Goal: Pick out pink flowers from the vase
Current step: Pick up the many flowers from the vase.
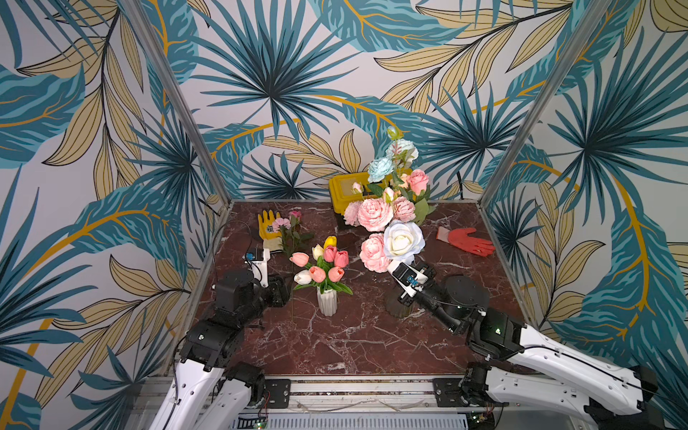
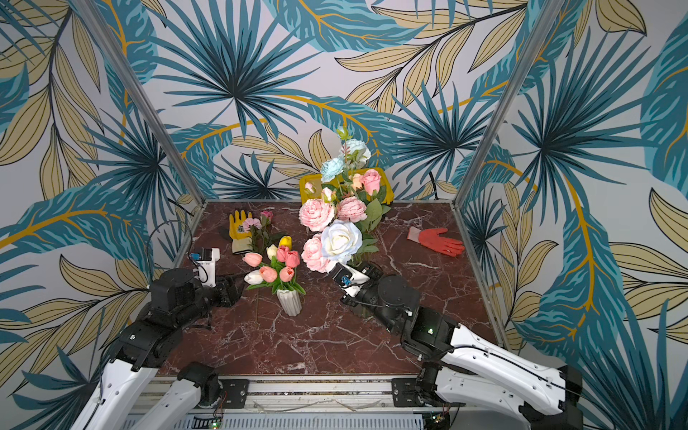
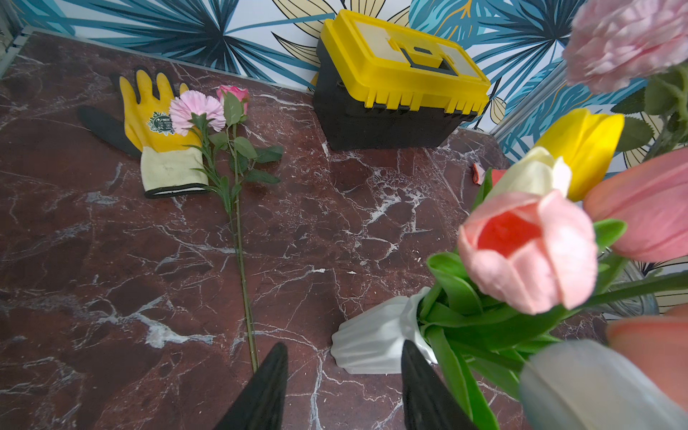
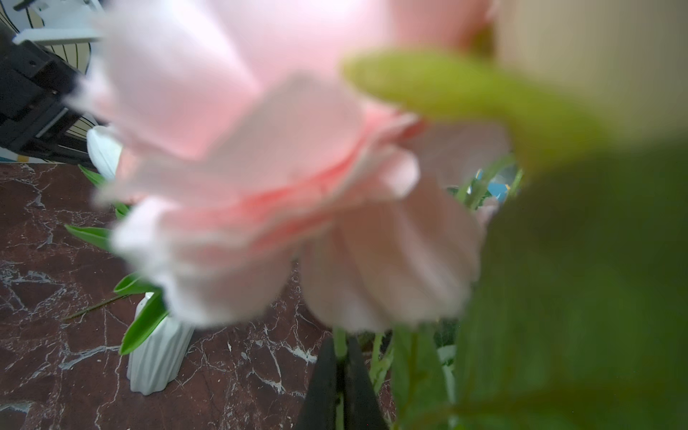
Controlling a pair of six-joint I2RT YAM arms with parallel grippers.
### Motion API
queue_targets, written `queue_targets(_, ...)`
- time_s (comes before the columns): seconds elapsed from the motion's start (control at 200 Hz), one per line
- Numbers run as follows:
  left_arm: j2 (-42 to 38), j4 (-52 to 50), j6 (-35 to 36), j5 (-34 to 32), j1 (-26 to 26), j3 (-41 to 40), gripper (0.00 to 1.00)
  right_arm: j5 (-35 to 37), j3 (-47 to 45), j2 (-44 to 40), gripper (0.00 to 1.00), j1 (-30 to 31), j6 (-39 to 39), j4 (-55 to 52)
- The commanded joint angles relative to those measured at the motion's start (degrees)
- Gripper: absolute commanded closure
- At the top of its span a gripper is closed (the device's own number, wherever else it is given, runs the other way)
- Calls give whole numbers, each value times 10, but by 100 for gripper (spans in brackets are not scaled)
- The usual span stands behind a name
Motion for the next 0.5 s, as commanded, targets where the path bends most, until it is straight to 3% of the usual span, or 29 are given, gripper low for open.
queue_targets(0.0, -7, 3, 5, -2, 1, -11, 50, -9, 25, 0, 100, 1, -8, -18)
queue_targets(0.215, -15, 0, 15, 0, 1, 10, 50, -31, 51, 1, 100, 1, -9, -28)
queue_targets(0.401, 6, -12, 21, 37, 1, 100, 50, -42, 79, 3, 100, 1, -1, -35)
queue_targets(0.496, 22, -12, 31, 71, -2, 149, 45, -49, 93, 5, 100, 1, 1, -40)
